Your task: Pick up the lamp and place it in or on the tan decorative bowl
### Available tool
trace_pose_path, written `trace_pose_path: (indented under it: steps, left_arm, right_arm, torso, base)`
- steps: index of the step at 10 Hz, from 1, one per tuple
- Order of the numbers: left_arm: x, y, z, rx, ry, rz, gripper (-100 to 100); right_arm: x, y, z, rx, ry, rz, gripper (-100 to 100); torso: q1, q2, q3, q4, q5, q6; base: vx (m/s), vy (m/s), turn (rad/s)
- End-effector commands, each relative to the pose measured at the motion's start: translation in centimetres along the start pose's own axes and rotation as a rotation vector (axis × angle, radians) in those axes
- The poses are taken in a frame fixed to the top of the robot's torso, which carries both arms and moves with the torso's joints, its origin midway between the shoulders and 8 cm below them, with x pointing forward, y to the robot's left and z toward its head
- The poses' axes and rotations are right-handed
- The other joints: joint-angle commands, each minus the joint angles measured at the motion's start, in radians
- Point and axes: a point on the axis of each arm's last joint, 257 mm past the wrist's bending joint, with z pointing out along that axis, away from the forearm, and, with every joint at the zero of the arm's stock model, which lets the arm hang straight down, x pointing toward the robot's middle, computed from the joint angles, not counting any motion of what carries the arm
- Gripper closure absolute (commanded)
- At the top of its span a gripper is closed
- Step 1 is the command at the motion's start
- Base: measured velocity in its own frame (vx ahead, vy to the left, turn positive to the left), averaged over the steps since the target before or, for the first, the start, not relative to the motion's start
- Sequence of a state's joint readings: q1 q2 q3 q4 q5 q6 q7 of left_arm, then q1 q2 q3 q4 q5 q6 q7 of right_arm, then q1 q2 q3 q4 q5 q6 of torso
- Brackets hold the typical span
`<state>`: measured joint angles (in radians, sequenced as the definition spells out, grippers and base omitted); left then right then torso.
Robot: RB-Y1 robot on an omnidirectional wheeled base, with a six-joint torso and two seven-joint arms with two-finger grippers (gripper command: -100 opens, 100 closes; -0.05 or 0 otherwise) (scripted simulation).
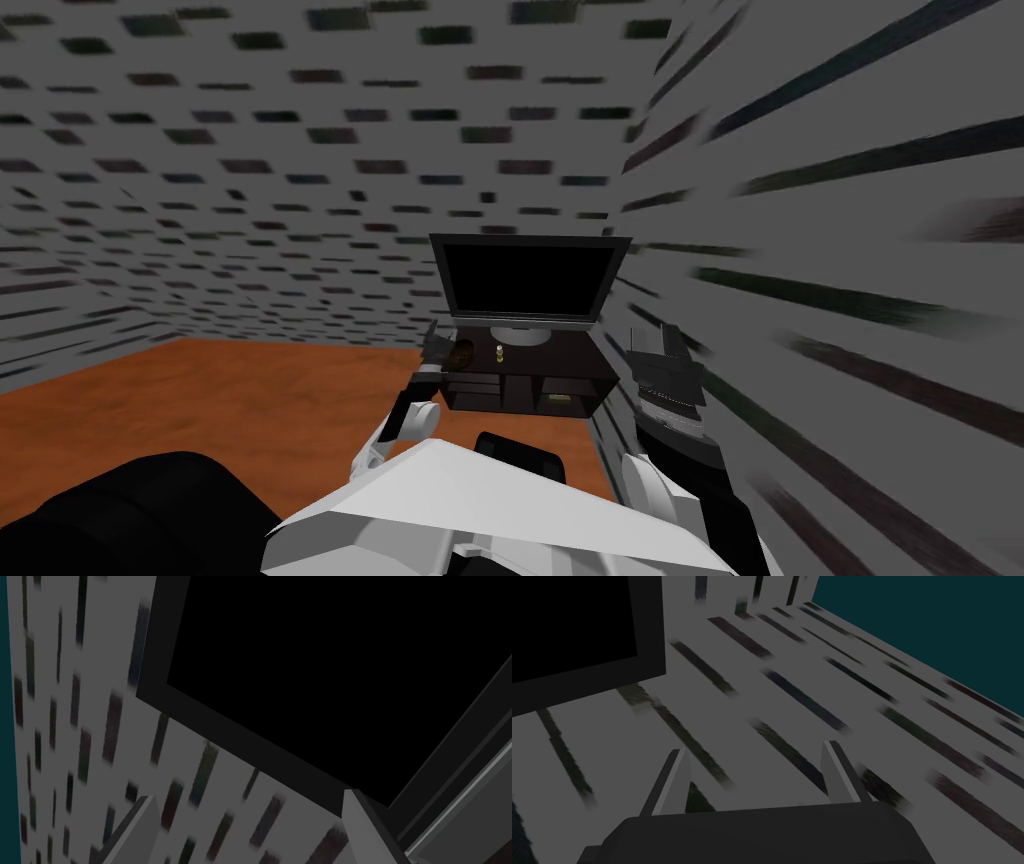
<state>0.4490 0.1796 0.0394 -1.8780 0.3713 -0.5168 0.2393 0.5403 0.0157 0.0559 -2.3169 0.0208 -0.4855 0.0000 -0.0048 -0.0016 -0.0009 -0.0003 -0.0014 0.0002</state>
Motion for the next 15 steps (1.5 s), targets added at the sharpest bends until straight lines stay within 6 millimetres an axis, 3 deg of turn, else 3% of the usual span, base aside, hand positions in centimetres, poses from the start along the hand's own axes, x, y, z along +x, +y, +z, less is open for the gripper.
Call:
trace_pose_path:
  steps: [1,5,8,15]
  left_arm:
    - [-1.4,1.7,-0.3,-0.037,-0.035,-0.033,-100]
    - [-5.3,7.8,-2.0,-0.15,-0.152,-0.152,-100]
    - [-6.5,9.8,-2.9,-0.187,-0.19,-0.178,-100]
    - [-9.5,17.0,-6.2,-0.297,-0.335,-0.314,-100]
  right_arm:
    - [0.0,0.0,0.0,0.0,0.0,0.0,0]
    - [0.0,0.0,0.0,0.0,0.0,0.0,0]
    - [0.0,0.0,0.0,0.0,0.0,0.0,0]
    - [0.0,0.0,0.0,0.0,0.0,0.0,0]
  torso:
    - [0.0,0.0,0.0,0.0,0.0,0.0]
    - [-0.005,-0.001,-0.001,0.0,-0.001,0.0]
    - [0.001,0.0,0.0,0.0,0.0,0.0]
    - [0.003,-0.001,0.0,0.0,0.0,0.0]
  base:
    - [0.014,-0.089,0.045]
    - [0.023,-0.142,0.05]
    - [0.005,-0.061,0.004]
    - [0.02,-0.049,-0.02]
